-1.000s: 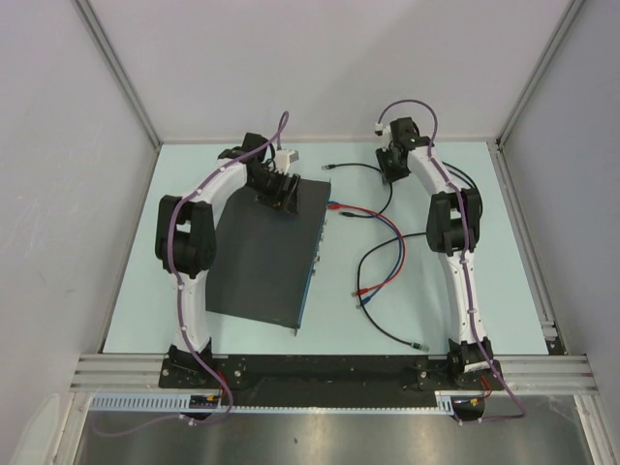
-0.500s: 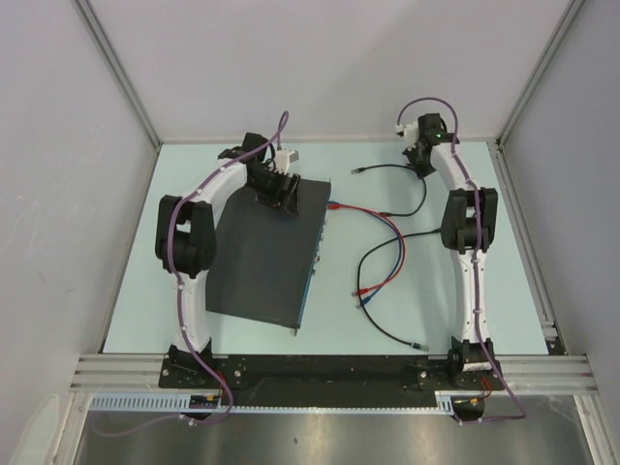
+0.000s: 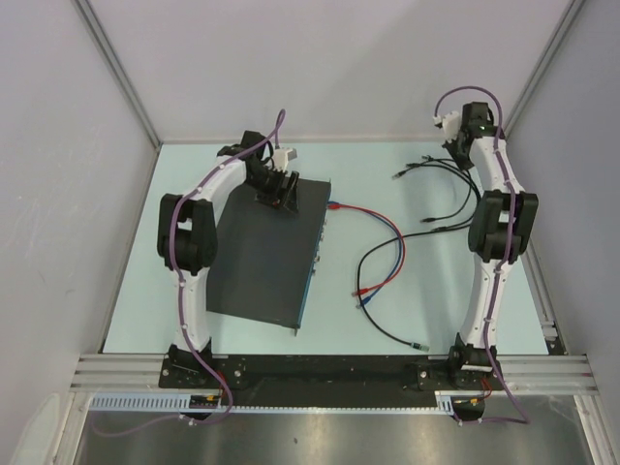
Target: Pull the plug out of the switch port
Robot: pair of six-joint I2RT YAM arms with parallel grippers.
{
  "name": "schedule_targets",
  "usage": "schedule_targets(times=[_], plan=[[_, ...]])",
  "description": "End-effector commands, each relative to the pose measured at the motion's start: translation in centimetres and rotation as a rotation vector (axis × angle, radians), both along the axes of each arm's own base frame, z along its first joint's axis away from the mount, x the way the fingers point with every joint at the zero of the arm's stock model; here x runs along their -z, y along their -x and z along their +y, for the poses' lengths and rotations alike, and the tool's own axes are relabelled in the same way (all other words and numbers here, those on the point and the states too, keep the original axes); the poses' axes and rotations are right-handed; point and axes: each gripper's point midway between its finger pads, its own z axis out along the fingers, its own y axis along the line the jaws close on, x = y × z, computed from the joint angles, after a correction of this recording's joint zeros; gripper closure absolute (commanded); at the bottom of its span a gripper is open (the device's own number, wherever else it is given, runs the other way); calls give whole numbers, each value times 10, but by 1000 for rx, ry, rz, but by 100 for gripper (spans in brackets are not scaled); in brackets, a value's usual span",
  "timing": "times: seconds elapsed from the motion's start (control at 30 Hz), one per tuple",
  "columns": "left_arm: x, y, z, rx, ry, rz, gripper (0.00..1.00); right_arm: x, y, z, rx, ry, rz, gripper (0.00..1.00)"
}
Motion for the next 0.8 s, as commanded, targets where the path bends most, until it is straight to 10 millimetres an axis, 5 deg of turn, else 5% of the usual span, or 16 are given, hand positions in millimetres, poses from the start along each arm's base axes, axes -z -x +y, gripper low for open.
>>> schedule_targets(times=[0.0,0.1,0.13,0.33,0.4,0.47,0.57,0.77], plan=[[53,10,20,-25,-100,107,19,-11,0,-54,79,133,-50,98],[50,10,21,-23,-103,101,19,-14,-6,-51,117,109,-82,63],[48,11,21,-23,-103,99,19,-26,-16,-30,100,-3,-132,45],[30,11,23,41,-112,78,19,-77,-23,103,-142,-559,-173,15],[18,5,23,68,-116,44,19,-79,-21,148,-206,-675,-159,7],[6,-4,24,82,-123,-5,20,-77,-13,203,-297,-838,-106,7],[-15,-14,22,91,-122,-44,20,-64,-7,252,-293,-1071,7,9],[-35,-12,23,116,-120,-59,20,-10,8,294,-251,-1398,291,27]])
